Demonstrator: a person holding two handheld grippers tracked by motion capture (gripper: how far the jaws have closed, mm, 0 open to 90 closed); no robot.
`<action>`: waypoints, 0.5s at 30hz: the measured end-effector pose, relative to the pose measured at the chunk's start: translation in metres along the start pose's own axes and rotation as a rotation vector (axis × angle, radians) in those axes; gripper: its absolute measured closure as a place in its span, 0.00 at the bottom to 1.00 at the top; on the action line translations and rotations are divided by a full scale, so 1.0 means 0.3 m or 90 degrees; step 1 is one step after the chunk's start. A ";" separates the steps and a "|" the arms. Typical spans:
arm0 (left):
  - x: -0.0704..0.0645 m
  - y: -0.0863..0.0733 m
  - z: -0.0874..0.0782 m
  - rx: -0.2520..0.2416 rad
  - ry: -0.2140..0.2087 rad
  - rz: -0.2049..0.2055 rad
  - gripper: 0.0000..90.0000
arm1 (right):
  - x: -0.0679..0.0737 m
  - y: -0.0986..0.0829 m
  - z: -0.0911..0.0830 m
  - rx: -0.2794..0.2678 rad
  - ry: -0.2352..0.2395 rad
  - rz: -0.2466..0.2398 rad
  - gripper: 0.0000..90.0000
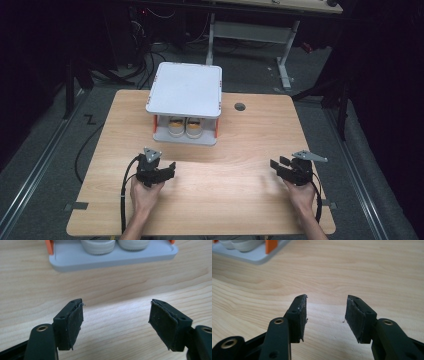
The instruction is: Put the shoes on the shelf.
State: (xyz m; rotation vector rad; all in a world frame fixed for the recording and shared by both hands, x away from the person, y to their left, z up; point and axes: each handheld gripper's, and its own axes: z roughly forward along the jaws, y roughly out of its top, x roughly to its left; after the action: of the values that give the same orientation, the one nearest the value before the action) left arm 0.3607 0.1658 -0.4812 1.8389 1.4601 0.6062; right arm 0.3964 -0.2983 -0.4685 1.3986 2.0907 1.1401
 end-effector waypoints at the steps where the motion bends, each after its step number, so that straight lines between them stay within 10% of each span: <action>1: 0.004 -0.006 0.007 0.005 0.004 -0.004 0.31 | -0.007 -0.007 0.006 0.005 -0.002 0.003 0.57; 15: 0.022 -0.043 0.071 0.024 0.058 0.003 0.31 | -0.032 -0.064 0.087 0.046 -0.072 -0.010 0.54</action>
State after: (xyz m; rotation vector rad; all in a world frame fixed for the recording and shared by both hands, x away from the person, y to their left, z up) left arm 0.3696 0.1687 -0.5050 1.8666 1.5367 0.6776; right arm 0.4071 -0.2993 -0.5005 1.4424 2.0778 0.9645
